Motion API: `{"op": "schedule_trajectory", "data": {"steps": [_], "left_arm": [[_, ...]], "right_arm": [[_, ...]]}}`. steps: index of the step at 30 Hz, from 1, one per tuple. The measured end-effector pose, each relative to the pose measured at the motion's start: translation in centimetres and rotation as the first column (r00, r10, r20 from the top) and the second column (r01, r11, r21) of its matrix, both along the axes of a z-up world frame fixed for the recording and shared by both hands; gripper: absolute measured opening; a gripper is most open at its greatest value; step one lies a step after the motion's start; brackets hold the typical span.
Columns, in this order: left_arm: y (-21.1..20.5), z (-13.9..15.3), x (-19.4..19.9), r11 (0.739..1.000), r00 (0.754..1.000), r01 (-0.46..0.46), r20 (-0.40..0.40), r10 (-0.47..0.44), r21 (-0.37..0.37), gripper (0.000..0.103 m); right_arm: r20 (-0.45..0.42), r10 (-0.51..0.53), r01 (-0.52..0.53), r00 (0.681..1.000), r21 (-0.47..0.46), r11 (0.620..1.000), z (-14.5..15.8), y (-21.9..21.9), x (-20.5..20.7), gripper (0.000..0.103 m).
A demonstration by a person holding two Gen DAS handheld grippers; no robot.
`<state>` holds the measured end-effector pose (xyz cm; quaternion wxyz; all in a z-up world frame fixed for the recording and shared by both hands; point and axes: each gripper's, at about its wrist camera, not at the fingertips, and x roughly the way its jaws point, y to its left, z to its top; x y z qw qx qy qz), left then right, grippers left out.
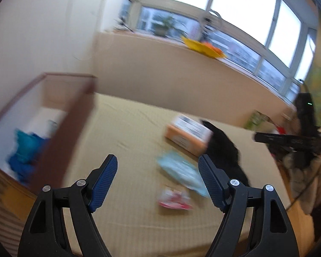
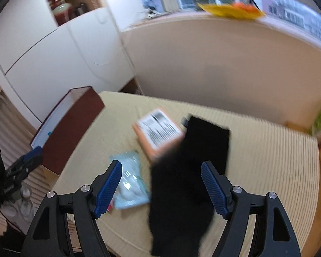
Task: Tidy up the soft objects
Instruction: 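Move the left tool back to the table and grasp the black fuzzy cloth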
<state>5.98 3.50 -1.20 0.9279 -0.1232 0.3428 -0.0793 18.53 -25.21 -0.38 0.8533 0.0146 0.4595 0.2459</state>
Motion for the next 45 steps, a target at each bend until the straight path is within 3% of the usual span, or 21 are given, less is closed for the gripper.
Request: {"op": "schedule_trajectory", "data": {"steps": [4,11,20,29,39,44,45], "left_arm": [[-4.5,-2.2,0.6,0.993,0.991,0.106,-0.077,-0.109,-0.05,0.078],[-11.0,-4.8,1.7,0.978,0.966,0.205,-0.157,-0.206,-0.024,0.078],[-14.2,-2.8,6.8,0.958,0.948,0.284,-0.162,-0.275,0.033,0.078],[-17.3,-2.3,13.1,0.93,0.917,0.358,-0.218,-0.334,0.081,0.078],[-19.2,-4.8,15.6,0.911,0.882,0.403,-0.304,-0.36,0.089,0.078],[-19.5,-5.2,15.8,0.904,0.868,0.422,-0.32,-0.38,0.072,0.064],[-19.5,-5.3,15.9,0.905,0.869,0.42,-0.318,-0.379,0.071,0.062]], "right_arm": [[-0.084,-0.031,0.034,0.996,0.033,0.999,-2.9,-3.2,-0.1,0.073],[-0.159,-0.046,0.058,0.986,0.075,0.995,-6.5,-6.5,-0.6,0.073],[-0.218,-0.067,0.113,0.974,0.208,0.972,-7.7,-8.6,1.9,0.073],[-0.365,-0.095,0.236,0.926,0.363,0.901,-11.1,-9.6,7.4,0.073],[-0.389,-0.067,0.214,0.919,0.348,0.913,-12.4,-7.6,9.4,0.073],[-0.393,-0.04,0.188,0.919,0.348,0.919,-12.4,-6.9,9.6,0.072],[-0.394,-0.032,0.183,0.919,0.352,0.918,-12.4,-6.6,9.6,0.064]]}}
